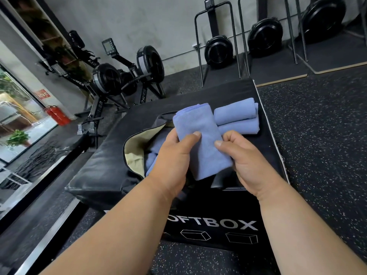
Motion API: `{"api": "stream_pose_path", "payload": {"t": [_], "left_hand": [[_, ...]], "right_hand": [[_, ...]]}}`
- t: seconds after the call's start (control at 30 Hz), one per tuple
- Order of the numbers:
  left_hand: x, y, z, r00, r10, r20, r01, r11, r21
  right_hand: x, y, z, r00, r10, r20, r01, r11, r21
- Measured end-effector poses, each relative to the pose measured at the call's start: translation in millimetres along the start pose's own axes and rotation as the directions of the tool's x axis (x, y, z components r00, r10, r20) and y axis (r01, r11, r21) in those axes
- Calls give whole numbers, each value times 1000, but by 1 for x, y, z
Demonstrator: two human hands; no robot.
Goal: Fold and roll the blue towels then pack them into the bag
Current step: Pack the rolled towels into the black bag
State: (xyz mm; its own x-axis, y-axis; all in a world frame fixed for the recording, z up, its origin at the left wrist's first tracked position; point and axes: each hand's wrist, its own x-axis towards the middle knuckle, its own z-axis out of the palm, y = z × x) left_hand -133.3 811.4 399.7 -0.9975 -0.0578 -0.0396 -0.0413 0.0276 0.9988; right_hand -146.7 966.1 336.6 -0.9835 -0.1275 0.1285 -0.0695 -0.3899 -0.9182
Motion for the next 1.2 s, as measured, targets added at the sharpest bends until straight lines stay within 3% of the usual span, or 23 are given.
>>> {"api": "stream_pose_path", "payload": {"t": [0.27, 0.4, 0.57, 0.73, 0.9, 1.2], "left_hand": [[-21, -7, -15, 997, -68, 40, 67, 998, 23], [-22, 0, -37, 998, -49, -29, 49, 999, -6], [-7, 12, -89, 973, -151, -176, 153, 988, -2], [4, -5, -121, 914, -300, -274, 320, 947, 32], [18, -10, -124, 890, -334, -308, 368, 928, 55], [39, -21, -140, 871, -329, -364, 411, 895, 175]], "right_hand": [[-1, 5, 30, 990, -106, -92, 112, 991, 71], [0, 6, 50, 995, -76, -71, 81, 994, 73], [5, 11, 54, 987, -122, -103, 86, 950, -299], [13, 21, 56, 978, -201, -56, 107, 714, -691], [16, 28, 61, 979, -202, 28, 146, 600, -786], [25, 38, 67, 989, -131, 68, 135, 613, -778]]}}
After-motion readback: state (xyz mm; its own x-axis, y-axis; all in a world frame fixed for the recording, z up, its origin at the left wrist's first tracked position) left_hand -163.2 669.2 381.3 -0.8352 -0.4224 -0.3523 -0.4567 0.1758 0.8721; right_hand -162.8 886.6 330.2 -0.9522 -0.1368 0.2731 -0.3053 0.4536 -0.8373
